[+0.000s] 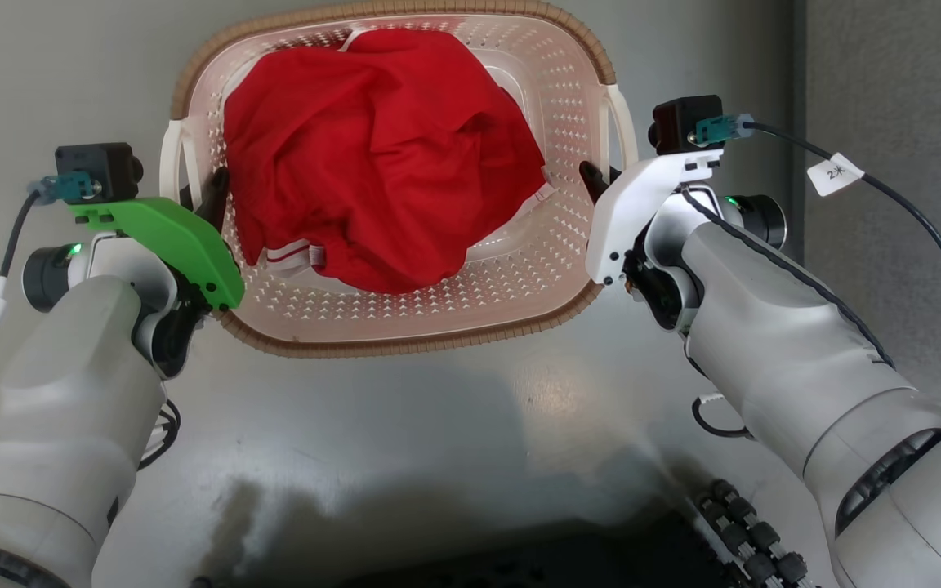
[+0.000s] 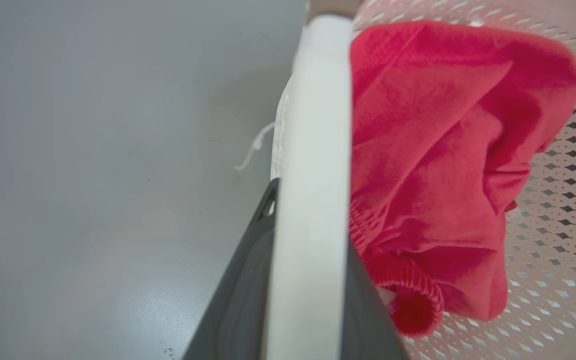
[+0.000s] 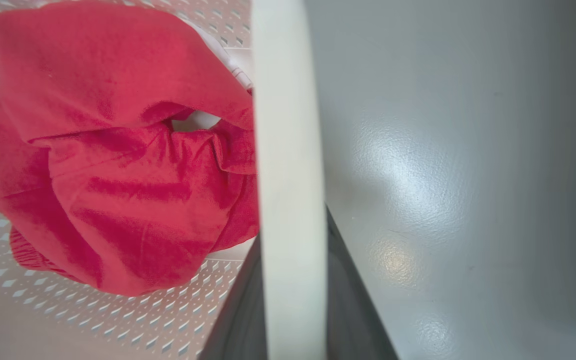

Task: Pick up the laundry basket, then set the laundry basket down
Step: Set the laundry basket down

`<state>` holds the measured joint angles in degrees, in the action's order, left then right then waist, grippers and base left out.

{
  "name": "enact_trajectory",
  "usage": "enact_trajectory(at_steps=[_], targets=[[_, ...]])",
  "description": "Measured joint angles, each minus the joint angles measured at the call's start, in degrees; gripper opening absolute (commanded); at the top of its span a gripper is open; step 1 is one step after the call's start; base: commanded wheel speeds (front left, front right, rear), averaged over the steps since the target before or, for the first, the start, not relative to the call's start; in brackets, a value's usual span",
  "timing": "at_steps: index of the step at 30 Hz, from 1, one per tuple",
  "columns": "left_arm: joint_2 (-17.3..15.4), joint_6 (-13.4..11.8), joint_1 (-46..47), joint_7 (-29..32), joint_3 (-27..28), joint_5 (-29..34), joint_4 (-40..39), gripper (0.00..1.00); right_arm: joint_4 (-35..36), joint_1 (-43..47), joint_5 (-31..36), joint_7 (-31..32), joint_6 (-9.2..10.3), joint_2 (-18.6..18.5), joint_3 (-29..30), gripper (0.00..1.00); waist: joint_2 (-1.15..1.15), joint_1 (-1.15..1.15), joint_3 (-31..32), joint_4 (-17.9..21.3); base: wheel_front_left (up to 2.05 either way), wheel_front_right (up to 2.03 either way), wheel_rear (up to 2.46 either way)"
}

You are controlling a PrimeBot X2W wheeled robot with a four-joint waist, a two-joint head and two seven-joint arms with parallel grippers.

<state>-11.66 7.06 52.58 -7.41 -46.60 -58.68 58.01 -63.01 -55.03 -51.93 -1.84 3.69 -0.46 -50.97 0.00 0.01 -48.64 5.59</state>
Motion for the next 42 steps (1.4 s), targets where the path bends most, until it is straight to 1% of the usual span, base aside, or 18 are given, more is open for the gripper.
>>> enact_trajectory(at_steps=[4,5,8,13,15,25,26,27,28,32,42], targets=[[0.6,0.1,0.0,-1.0,0.0,0.1,0.9,0.00,-0.6,0.0,0.0,-1.0,0.05,0.2,0.1,0.00,0.00,0.00,-1.6,0.0,0.00,0.00,0.00],[0.7,0.1,0.0,-1.1,-0.1,0.1,1.0,0.00,-0.8,0.0,0.0,-1.2,0.44,0.2,0.1,0.00,0.00,0.00,-1.9,0.0,0.00,0.00,0.00],[1.3,0.1,0.0,-1.1,-0.3,0.1,1.6,0.00,-1.3,-0.1,0.0,-1.4,0.53,0.2,0.2,0.00,0.00,0.00,-2.5,0.1,0.00,0.00,0.00],[1.7,0.3,0.4,-1.2,-0.4,0.0,2.4,0.00,-1.7,-0.3,-0.1,-1.5,0.56,0.3,0.3,0.00,0.00,0.00,-3.2,0.2,0.00,0.00,0.00],[1.8,0.5,0.6,-1.3,-0.6,0.0,2.6,0.00,-1.9,-0.3,-0.1,-1.6,0.97,0.3,0.2,0.00,0.00,0.00,-3.4,0.2,0.00,0.00,0.00],[2.4,0.5,1.5,-1.5,-1.1,0.0,3.5,0.00,-2.6,-0.9,-0.5,-1.7,1.01,0.4,0.2,0.00,0.00,-0.01,-4.0,0.1,0.00,0.00,0.00],[2.5,0.5,1.5,-1.5,-1.1,0.0,3.7,0.37,-2.6,-0.9,-0.5,-1.7,1.01,0.4,0.1,0.42,0.00,-0.01,-4.0,0.0,0.00,0.00,0.00],[2.7,0.5,1.5,-1.5,-0.9,-0.2,3.9,0.93,-2.6,-0.9,-0.6,-1.7,1.00,0.4,0.0,1.00,0.00,-0.01,-4.1,0.0,0.00,0.00,0.00],[2.8,0.5,1.5,-1.5,-0.5,-0.5,4.1,1.00,-2.4,-0.9,-0.6,-1.7,0.93,0.3,-0.1,1.00,0.00,-0.01,-4.1,-0.1,0.00,0.00,0.00],[1.9,0.5,1.5,-1.5,-0.2,-0.7,4.5,1.00,-2.4,-0.9,-1.2,-2.0,0.69,-2.2,-0.1,1.00,0.00,-0.01,-4.2,-0.3,0.00,0.00,0.00],[1.7,0.5,1.6,-1.7,-1.1,-0.7,4.5,1.00,-2.7,-0.9,-1.6,-2.2,0.30,-2.3,-0.1,1.00,0.00,-0.01,-3.7,-0.9,0.00,0.00,0.00]])
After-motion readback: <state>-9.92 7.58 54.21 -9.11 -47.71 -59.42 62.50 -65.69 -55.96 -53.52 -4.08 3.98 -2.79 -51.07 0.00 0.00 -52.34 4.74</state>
